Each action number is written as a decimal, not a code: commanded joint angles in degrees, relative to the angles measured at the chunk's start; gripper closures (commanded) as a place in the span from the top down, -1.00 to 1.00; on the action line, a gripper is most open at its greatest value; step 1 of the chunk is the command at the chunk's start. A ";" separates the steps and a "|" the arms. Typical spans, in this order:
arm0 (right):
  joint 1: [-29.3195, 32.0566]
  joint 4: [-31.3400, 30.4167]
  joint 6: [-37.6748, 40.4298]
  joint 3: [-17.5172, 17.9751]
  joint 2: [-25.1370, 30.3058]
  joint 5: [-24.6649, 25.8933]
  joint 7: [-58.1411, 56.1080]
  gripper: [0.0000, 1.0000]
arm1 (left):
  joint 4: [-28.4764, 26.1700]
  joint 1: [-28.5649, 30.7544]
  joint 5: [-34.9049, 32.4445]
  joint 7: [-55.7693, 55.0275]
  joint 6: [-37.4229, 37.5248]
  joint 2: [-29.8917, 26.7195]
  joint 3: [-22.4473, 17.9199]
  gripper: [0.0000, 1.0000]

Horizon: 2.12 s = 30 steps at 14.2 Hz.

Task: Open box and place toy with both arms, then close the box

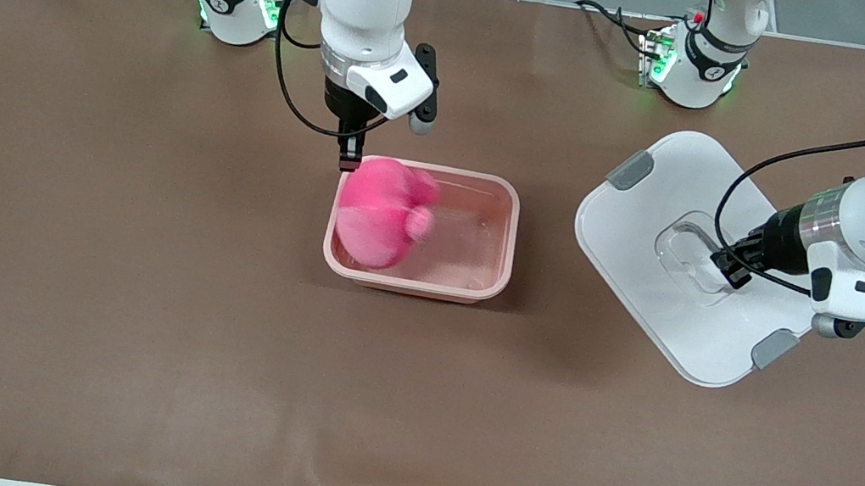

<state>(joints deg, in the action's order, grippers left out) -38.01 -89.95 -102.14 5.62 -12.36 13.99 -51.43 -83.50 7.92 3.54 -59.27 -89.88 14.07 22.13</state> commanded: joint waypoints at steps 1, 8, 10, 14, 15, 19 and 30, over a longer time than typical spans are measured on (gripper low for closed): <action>-0.75 -0.05 0.45 -0.44 0.23 1.31 0.54 1.00 | 0.09 0.25 -0.73 1.18 0.67 -0.27 0.29 -1.00; 2.75 0.57 1.06 -0.88 1.46 0.52 1.59 1.00 | 0.18 -0.36 -0.38 -0.40 0.23 -0.27 0.90 -1.00; 6.35 0.39 1.94 -0.88 2.42 -0.18 2.20 1.00 | 0.18 -1.93 -0.20 -3.81 -0.56 -0.09 0.90 -1.00; 9.53 0.48 5.89 -0.79 3.48 -0.27 15.16 1.00 | 0.01 -7.64 -0.46 -15.58 -3.89 0.96 0.90 -1.00; 9.97 0.39 7.38 -0.79 4.00 -0.62 21.57 1.00 | 0.01 -8.96 -0.64 -19.18 -5.03 1.66 0.90 -1.00; 13.03 -0.23 9.32 -0.44 6.90 -2.91 37.69 1.00 | -0.17 -12.39 -0.73 -29.38 -9.43 2.81 0.90 -1.00; 35.01 -0.05 10.12 -0.70 12.45 -8.27 48.25 1.00 | -2.46 -23.82 -6.08 -57.95 -23.23 7.46 0.81 -1.00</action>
<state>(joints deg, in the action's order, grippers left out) -5.66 -89.15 -92.35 4.06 -0.88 6.82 -6.52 -85.89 -14.24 -0.37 -112.82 -110.82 20.96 23.09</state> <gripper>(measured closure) 0.000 0.934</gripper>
